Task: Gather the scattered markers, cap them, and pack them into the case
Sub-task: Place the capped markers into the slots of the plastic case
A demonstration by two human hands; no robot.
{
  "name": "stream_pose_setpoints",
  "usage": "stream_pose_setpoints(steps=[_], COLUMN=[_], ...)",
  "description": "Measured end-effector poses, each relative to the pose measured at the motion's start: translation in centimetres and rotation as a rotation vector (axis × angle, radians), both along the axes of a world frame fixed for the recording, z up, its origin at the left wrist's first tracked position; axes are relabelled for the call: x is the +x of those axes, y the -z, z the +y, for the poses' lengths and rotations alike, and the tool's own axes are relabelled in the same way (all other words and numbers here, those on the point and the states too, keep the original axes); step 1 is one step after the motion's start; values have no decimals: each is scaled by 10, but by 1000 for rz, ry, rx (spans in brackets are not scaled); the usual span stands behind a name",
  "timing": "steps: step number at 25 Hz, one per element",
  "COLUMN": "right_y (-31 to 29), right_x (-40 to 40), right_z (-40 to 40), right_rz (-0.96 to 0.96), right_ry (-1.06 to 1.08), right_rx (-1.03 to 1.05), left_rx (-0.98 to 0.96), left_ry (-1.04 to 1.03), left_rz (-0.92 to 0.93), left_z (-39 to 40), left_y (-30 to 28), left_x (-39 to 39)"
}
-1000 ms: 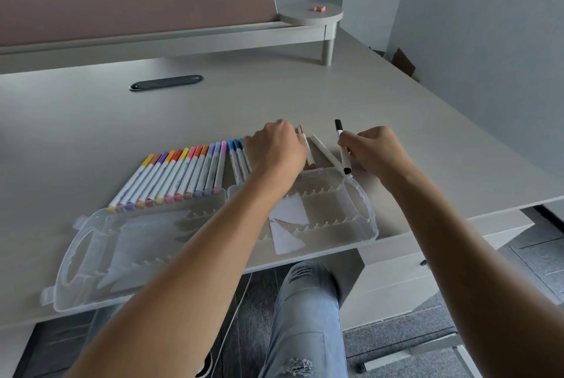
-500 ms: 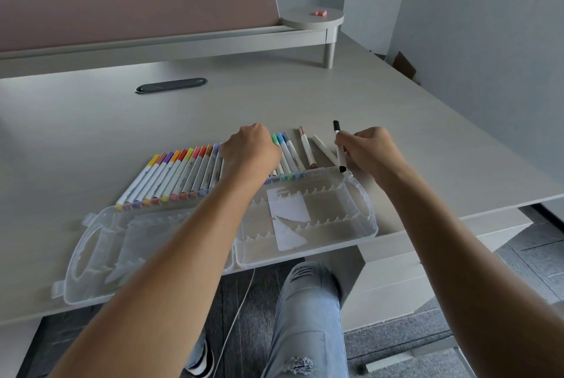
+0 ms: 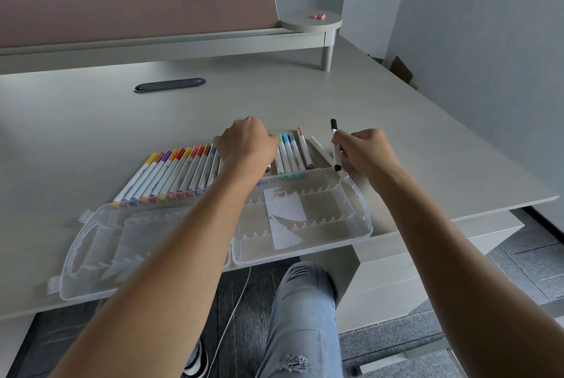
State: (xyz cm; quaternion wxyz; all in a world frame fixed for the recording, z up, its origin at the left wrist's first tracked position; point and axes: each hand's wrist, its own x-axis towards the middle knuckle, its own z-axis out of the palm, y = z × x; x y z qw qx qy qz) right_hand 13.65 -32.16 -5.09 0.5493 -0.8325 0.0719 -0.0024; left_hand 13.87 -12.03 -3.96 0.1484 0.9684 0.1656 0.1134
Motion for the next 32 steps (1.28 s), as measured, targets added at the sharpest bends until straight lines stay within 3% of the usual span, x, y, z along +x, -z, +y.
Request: stream_pose_setpoints(steps=[6, 12, 19, 23, 32], right_y=[-19, -23, -7, 2, 12], right_x=[-30, -92, -162, -180, -191], right_z=[28, 108, 223, 273, 308], right_rz=[-62, -103, -176, -222, -285], right_ry=[-49, -213, -383, -393, -306], right_rx=[24, 11, -210, -427, -670], left_rx=[-405, -634, -533, -608, -715], left_ry=[-10, -8, -247, -266, -224], left_rz=[-167, -279, -492, -493, -509], left_z=[10, 69, 177, 209, 236], left_y=[-19, -5, 14, 22, 26], left_x=[-57, -160, -265, -290, -302])
